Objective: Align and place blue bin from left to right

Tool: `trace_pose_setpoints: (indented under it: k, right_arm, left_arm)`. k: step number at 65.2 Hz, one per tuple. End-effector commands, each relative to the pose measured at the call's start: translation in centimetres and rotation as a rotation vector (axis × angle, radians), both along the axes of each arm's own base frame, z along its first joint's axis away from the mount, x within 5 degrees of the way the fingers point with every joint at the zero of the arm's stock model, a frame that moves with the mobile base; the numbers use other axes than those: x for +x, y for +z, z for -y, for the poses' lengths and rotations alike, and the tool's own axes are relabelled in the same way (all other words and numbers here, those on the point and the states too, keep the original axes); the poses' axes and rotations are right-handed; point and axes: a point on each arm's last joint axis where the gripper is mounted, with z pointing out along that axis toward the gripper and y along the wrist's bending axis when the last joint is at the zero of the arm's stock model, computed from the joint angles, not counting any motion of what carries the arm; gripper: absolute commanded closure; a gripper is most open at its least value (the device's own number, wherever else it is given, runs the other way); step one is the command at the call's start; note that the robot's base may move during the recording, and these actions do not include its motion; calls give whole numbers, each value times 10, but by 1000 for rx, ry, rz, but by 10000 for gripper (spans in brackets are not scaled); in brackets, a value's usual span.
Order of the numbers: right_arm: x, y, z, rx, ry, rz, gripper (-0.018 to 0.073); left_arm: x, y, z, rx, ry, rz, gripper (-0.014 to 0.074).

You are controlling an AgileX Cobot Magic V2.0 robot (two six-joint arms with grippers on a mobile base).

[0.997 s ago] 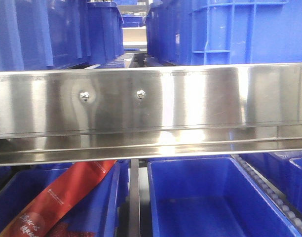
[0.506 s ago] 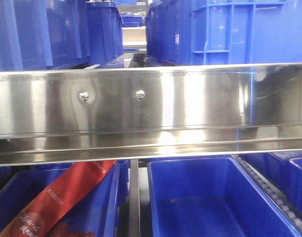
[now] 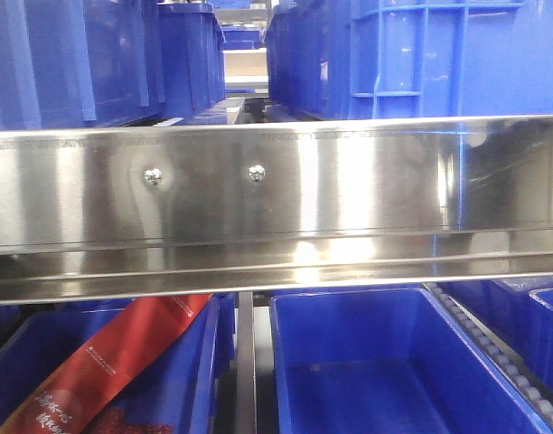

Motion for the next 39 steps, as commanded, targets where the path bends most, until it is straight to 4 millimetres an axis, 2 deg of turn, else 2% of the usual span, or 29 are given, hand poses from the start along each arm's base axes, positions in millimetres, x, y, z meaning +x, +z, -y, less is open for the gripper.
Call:
trace_pose_setpoints:
  k: [1, 39]
  right_arm:
    - [0, 3, 1, -4, -11, 30, 640]
    - [0, 3, 1, -4, -11, 30, 640]
  left_arm:
    - [0, 2, 0, 6, 0, 26, 592]
    - [0, 2, 0, 6, 0, 26, 592]
